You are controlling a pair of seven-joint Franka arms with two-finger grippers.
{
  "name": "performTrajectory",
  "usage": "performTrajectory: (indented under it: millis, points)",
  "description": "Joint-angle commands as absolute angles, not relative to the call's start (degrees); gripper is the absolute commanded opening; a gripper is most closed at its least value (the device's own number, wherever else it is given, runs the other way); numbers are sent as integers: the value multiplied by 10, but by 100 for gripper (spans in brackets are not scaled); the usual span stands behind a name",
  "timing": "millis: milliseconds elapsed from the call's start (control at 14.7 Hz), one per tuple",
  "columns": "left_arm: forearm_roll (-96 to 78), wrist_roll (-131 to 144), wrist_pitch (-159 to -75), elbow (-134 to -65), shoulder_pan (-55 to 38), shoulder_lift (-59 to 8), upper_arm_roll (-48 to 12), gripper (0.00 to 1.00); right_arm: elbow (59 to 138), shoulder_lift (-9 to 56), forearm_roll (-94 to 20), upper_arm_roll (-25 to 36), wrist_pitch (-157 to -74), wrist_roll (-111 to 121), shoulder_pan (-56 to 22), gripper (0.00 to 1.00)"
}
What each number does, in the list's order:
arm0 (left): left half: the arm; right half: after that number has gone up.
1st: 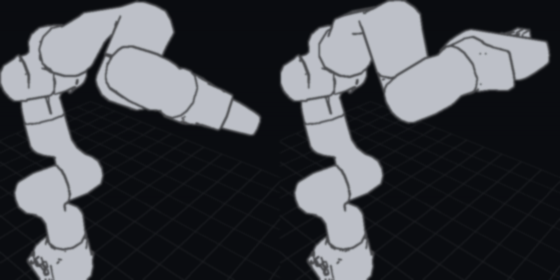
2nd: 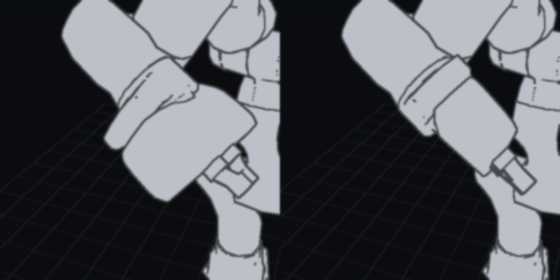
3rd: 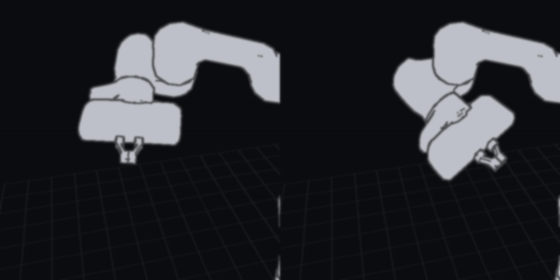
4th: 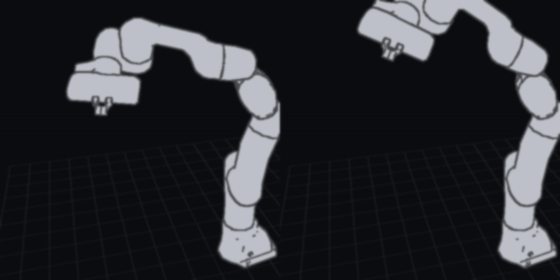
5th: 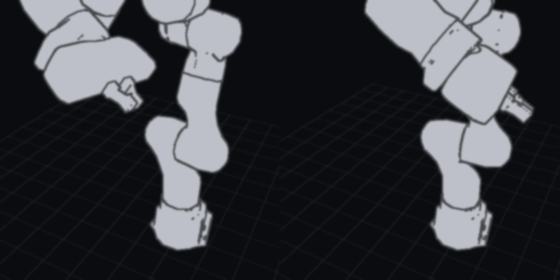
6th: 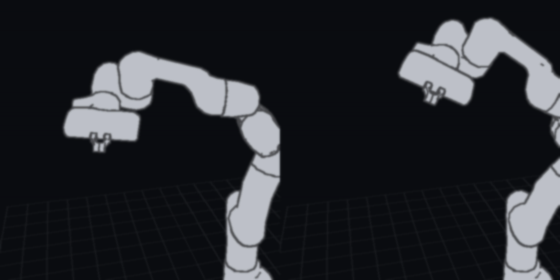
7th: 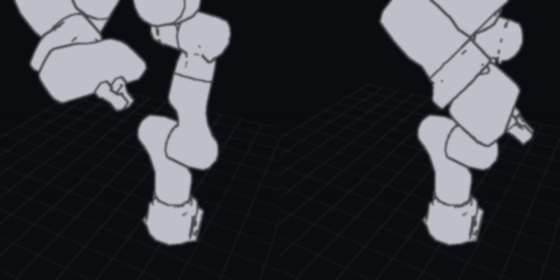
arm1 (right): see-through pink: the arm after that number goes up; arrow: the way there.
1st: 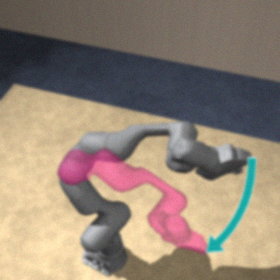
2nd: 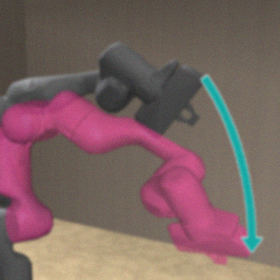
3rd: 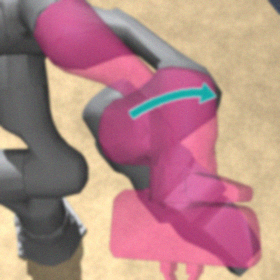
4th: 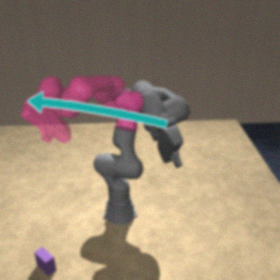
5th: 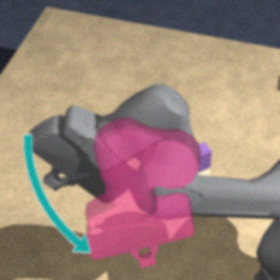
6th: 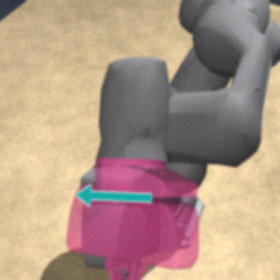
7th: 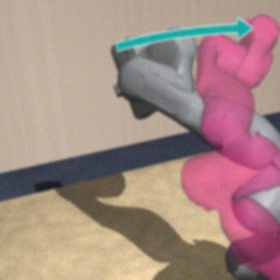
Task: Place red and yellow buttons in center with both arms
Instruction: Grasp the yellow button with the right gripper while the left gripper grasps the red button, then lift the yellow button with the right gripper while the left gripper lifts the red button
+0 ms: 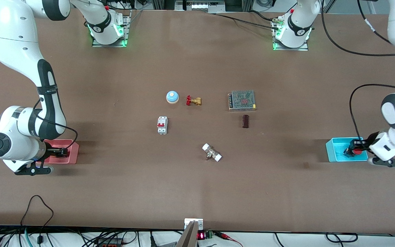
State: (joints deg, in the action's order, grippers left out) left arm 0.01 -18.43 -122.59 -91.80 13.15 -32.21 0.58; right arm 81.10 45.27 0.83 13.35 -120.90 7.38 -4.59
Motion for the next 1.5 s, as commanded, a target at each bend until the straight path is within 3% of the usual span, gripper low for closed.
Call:
performTrajectory:
  millis: [0, 205, 477, 955, 1432]
  points:
    - [4, -167, -1193, -924, 129, -288, -3, 20, 802, 453, 8, 129, -1194, 83, -41, 32]
    - [4, -121, -1190, -925, 121, -282, -27, 21, 802, 448, 5, 128, -1188, 83, -40, 17]
    - [4, -35, -1190, -926, 91, -283, -48, 21, 797, 435, 5, 128, -1164, 83, -42, 16]
    - [4, 124, -1196, -930, -14, -303, -48, 21, 797, 329, 5, 127, -1096, 76, -90, 16]
    - [5, 242, -1224, -931, -90, -343, -48, 23, 798, 342, -38, 126, -1097, -10, -216, 16]
